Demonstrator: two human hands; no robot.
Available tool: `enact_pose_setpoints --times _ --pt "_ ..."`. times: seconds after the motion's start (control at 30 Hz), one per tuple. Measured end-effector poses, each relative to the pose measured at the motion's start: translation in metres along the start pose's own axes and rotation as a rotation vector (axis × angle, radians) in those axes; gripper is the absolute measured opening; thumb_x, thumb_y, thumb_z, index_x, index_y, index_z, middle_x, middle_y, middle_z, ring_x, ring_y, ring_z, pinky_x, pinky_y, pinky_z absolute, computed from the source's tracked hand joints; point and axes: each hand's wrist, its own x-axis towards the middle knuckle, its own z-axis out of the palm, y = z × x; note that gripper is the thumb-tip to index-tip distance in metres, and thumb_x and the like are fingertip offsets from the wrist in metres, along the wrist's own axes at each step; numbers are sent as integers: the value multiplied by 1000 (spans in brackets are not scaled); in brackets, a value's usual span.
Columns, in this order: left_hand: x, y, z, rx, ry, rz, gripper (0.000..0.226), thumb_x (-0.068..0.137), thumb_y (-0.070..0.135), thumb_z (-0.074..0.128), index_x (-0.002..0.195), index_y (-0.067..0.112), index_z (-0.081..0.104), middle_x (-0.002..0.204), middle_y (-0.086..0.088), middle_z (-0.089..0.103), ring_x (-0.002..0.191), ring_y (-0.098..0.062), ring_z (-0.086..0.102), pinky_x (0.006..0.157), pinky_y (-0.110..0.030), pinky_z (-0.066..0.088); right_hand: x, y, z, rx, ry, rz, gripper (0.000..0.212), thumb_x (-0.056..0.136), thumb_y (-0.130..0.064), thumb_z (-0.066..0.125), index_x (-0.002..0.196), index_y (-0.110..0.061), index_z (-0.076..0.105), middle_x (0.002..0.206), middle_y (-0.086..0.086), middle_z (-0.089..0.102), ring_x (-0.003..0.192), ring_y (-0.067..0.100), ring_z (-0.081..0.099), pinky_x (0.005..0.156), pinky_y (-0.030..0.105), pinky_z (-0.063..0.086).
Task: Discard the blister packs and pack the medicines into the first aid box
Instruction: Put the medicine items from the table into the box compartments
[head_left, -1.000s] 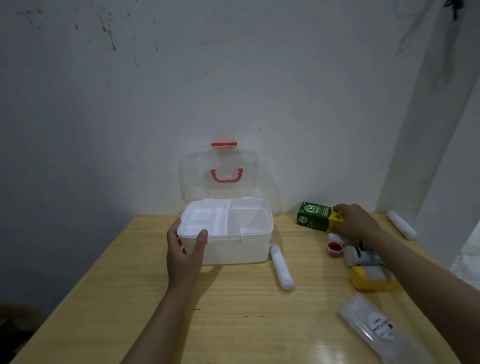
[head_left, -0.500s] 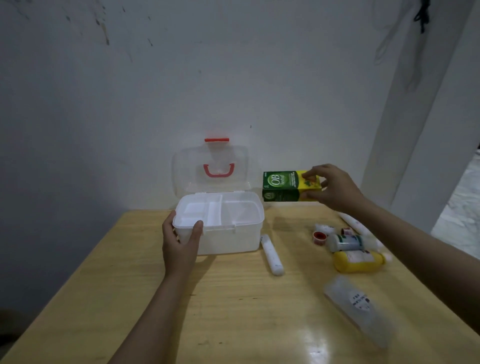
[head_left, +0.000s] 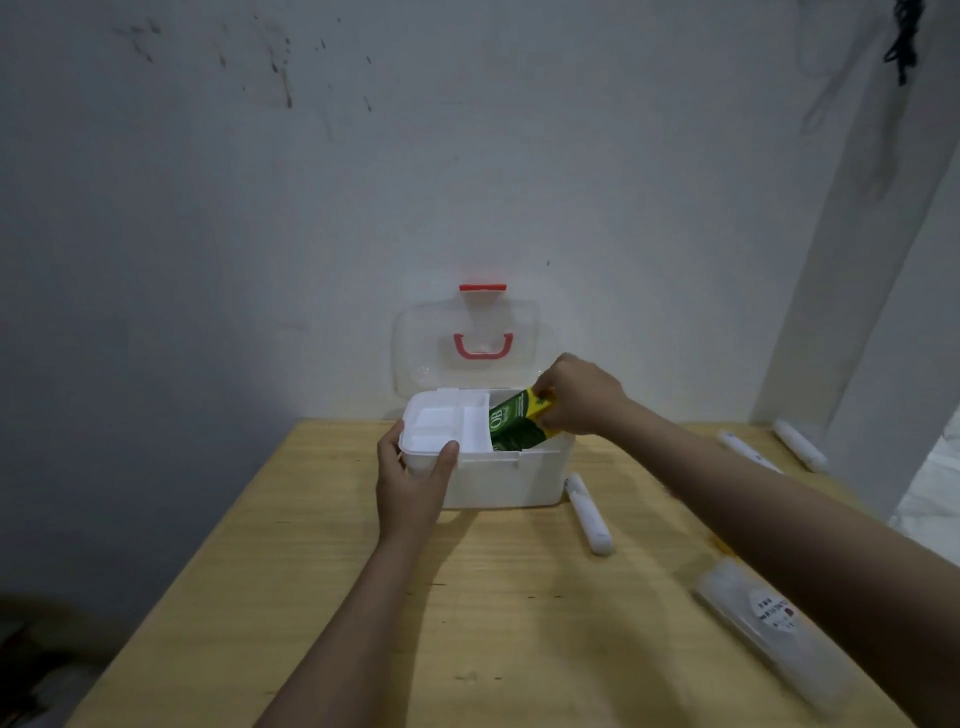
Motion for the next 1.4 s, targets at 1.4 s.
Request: enact_pose_setpoints --times 1.4 --pt "0 -8 4 10 34 13 63 82 32 70 135 23 37 128 7 47 112 -14 51 84 -25 44 -73 123 -25 616 -69 392 31 76 -8 74 106 -10 66 96 15 71 87 23 69 82 41 57"
